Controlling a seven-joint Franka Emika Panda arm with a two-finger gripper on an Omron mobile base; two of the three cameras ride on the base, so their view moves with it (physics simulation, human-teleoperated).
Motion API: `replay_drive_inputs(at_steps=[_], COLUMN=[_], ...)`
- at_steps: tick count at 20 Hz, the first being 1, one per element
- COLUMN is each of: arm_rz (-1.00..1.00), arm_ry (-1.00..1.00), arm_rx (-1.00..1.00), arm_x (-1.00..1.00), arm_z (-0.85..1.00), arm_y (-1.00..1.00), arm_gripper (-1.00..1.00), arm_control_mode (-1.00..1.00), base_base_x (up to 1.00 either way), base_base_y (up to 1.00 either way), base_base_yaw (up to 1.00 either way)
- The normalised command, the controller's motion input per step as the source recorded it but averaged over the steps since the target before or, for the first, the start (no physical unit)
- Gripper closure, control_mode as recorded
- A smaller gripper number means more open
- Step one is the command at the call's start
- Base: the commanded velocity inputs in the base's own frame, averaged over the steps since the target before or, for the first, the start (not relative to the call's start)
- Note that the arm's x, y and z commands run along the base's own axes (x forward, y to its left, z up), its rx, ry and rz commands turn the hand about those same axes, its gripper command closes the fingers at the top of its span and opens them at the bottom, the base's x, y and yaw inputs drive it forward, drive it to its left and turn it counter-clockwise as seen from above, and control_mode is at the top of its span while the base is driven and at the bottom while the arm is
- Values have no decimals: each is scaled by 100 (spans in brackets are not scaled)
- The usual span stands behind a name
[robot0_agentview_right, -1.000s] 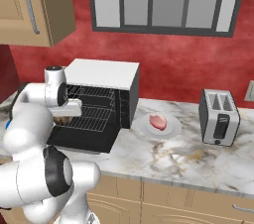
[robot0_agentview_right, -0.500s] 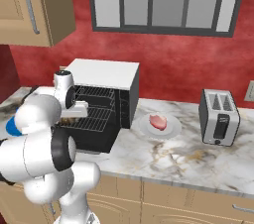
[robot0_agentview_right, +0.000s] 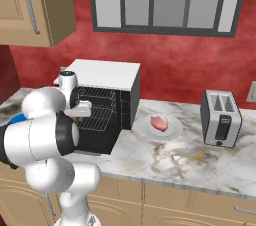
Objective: Open the toaster oven door. Place the bread on the bottom rack in the toaster oven and place the steak on the top rack.
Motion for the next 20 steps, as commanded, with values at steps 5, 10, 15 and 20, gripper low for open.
replay_drive_inputs(at_steps=[5,10,15,20], arm_rz=[0,0,0,-2], arm_ry=[0,0,0,-4], arm_rx=[0,0,0,0], arm_x=[25,0,0,-1], arm_z=[-12,-9,0,6], arm_y=[-5,-18,-4,8], arm_gripper=[100,-100,-100,-100], arm_control_mode=[-100,-100,-100,-100], base_base_x=[0,0,0,0], base_base_y=[0,0,0,0], base_base_yaw=[0,0,0,0])
